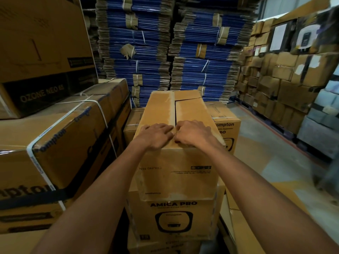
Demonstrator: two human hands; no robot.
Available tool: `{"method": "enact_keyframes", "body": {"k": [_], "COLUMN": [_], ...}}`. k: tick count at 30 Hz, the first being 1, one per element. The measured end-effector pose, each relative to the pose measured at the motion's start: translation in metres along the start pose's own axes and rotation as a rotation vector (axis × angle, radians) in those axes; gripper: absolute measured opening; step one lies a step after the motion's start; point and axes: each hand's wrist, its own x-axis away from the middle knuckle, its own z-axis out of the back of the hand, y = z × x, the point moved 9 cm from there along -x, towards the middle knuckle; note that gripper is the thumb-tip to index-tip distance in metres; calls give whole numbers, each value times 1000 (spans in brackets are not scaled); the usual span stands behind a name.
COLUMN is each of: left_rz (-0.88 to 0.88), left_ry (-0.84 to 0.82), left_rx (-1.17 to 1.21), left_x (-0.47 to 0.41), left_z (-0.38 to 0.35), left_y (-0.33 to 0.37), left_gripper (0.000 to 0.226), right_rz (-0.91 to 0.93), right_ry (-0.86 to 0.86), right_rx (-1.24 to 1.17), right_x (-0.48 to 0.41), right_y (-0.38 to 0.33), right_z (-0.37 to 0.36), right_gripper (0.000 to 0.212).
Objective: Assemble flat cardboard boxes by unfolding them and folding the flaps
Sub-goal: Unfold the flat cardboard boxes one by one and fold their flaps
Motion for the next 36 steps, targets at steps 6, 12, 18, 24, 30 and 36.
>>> {"method": "enact_keyframes", "body": {"k": [6,12,18,24,30,36], "left_rz": [-21,-15,27,-66,38,106], "left_ry": [17,22,-4,-98,-70,94], "left_rx": [-21,-8,50,247,558,655], "left_x": [2,2,5,-9,-34,-31], "left_z": [3,5,14,23,23,47], "left_y": [4,2,12,76,81,67], "left_gripper": [52,57,78,26,36,51], "right_rz": [69,250,322,343,311,333], "right_ry": [34,210,239,243,321,200], "right_rx": [134,387,283,133,118,-13], "right_x": [3,13,20,12,5,-7], "right_y": [-11,-26,-6,-3,19,32], "right_z": [-2,8,40,54,67,89], "right_gripper": [40,28,40,39,42,26]}}
